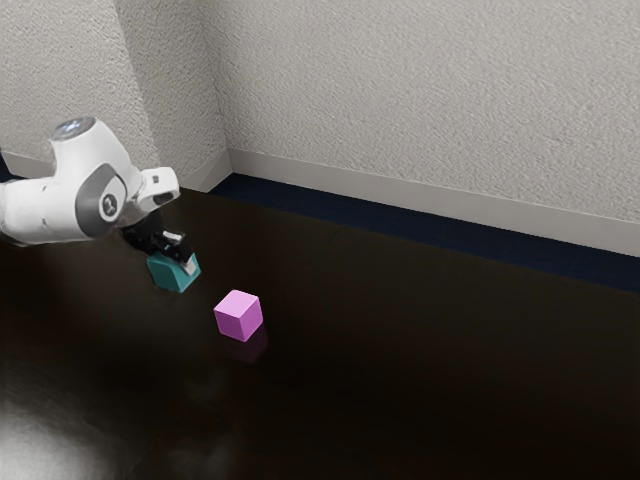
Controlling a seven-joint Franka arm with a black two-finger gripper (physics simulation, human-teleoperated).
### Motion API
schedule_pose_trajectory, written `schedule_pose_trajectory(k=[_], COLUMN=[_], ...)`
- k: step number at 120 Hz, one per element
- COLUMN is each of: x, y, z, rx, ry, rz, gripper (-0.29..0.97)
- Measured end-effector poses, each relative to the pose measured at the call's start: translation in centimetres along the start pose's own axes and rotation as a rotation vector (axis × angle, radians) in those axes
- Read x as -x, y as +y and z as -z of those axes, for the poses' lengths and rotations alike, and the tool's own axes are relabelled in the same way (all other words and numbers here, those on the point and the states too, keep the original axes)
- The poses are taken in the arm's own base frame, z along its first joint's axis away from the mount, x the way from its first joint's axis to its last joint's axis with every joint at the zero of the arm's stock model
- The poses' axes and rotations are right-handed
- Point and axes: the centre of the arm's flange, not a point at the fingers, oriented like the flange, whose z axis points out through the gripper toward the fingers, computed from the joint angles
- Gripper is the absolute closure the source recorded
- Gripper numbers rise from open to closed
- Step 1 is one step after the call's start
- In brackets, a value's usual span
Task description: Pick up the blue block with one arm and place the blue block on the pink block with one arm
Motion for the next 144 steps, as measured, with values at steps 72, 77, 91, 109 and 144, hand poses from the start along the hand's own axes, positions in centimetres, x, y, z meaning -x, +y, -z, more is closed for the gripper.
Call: schedule_pose_trajectory(k=[72, 77, 91, 109, 144], x=[-3.1, -3.0, -3.0, -3.0, -4.2], y=[10.0, 10.0, 10.1, 10.1, 10.6], z=[-4.5, -4.7, -5.0, -5.0, 2.6], rx=[-0.025, -0.026, -0.026, -0.022, -0.043], ry=[-0.065, -0.067, -0.074, -0.073, 0.049], rz=[0.035, 0.046, 0.078, 0.114, 0.12], gripper=[0.35, 0.35, 0.34, 0.26, 0.07])
